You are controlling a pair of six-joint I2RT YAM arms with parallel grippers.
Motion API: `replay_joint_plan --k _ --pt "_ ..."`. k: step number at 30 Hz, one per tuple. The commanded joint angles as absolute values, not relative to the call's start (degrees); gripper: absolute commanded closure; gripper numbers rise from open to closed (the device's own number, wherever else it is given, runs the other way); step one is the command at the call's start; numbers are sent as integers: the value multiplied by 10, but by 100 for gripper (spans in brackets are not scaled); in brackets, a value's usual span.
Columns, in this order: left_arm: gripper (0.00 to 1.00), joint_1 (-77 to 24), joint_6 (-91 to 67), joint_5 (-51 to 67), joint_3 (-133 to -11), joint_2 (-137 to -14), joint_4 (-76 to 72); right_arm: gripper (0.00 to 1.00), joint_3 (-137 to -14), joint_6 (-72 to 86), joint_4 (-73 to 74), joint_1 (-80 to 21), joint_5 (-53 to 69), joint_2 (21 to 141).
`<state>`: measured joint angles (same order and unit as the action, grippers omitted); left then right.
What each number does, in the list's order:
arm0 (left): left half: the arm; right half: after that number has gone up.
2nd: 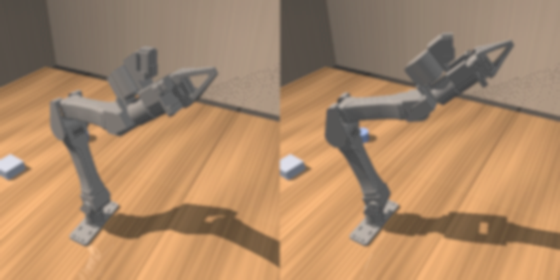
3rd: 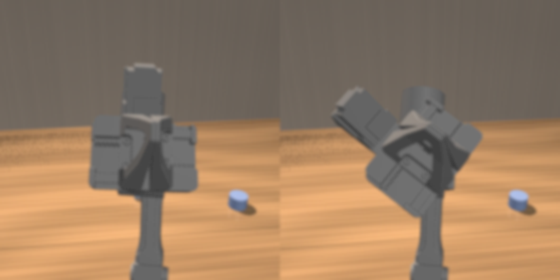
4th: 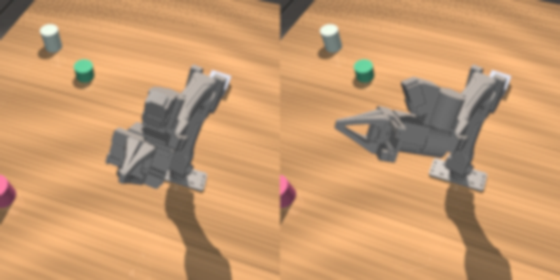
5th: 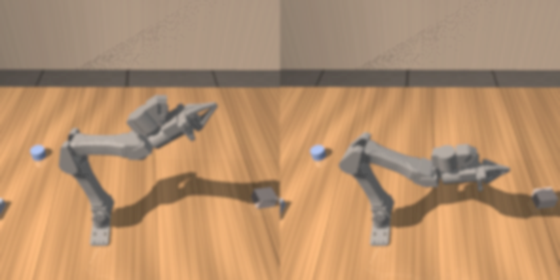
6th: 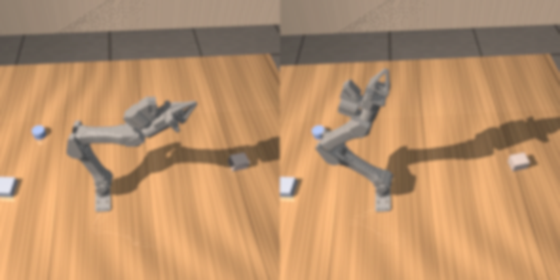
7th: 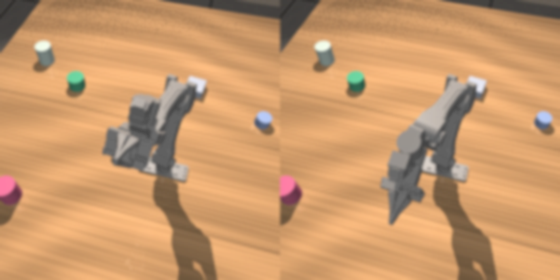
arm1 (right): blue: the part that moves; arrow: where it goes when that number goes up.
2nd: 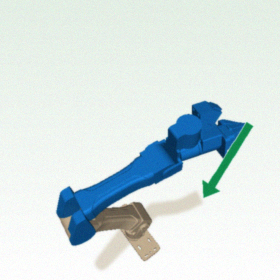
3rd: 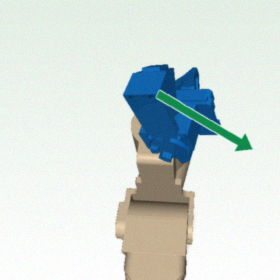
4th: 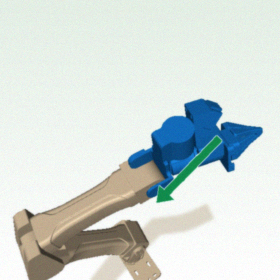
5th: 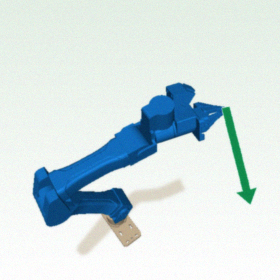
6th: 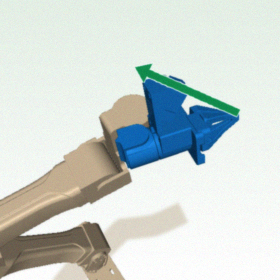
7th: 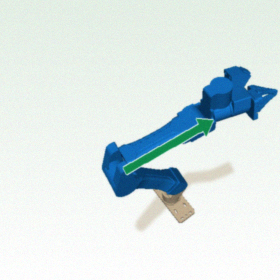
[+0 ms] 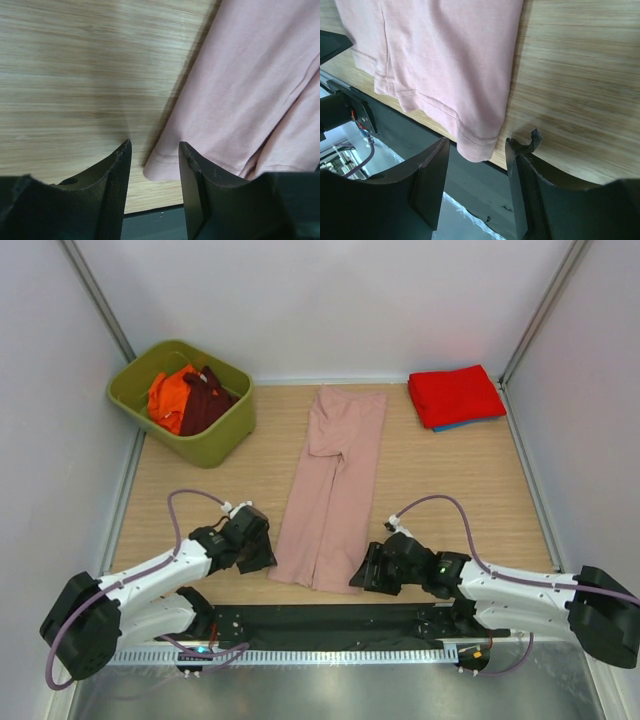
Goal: Fold and stack the t-shirts
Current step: Fold the tshirt
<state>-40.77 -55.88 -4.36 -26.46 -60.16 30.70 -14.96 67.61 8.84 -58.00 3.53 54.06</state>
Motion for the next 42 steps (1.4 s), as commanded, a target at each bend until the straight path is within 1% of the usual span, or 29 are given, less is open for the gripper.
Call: replay_joint_plan --k 1,9,14,18,26,32,36,38,39,40,41,42 --pt "56 -406 -574 -18 -242 -614 265 44 -133 676 96 -579 41 563" --pt "60 -406 -570 -14 -245 -633 258 47 -137 676 103 -579 38 587" --pt "65 -406 -576 -11 -242 -646 266 48 -138 674 99 -579 45 605" --pt "64 -406 -583 -18 -242 -636 289 48 -139 671 109 -579 54 604" --pt "64 -407 -601 -23 -224 -612 315 50 -145 664 158 -579 47 585" --pt "67 -407 -601 -4 -214 -624 282 52 -135 678 103 -580 58 638" --pt "74 -407 -599 -4 -211 -630 282 55 -138 687 80 -580 40 661" --pt "76 -407 -601 -7 -207 -628 283 61 -140 693 76 -580 33 665" --pt "81 -407 -602 -8 -206 -627 284 64 -139 694 77 -580 21 665" --pt "86 -407 -603 -10 -206 -624 286 76 -138 698 78 -580 17 665" --pt "90 -407 -604 -10 -207 -617 289 85 -133 699 74 -580 14 664" --pt "99 -407 -605 -10 -207 -612 292 99 -130 698 70 -580 11 657"
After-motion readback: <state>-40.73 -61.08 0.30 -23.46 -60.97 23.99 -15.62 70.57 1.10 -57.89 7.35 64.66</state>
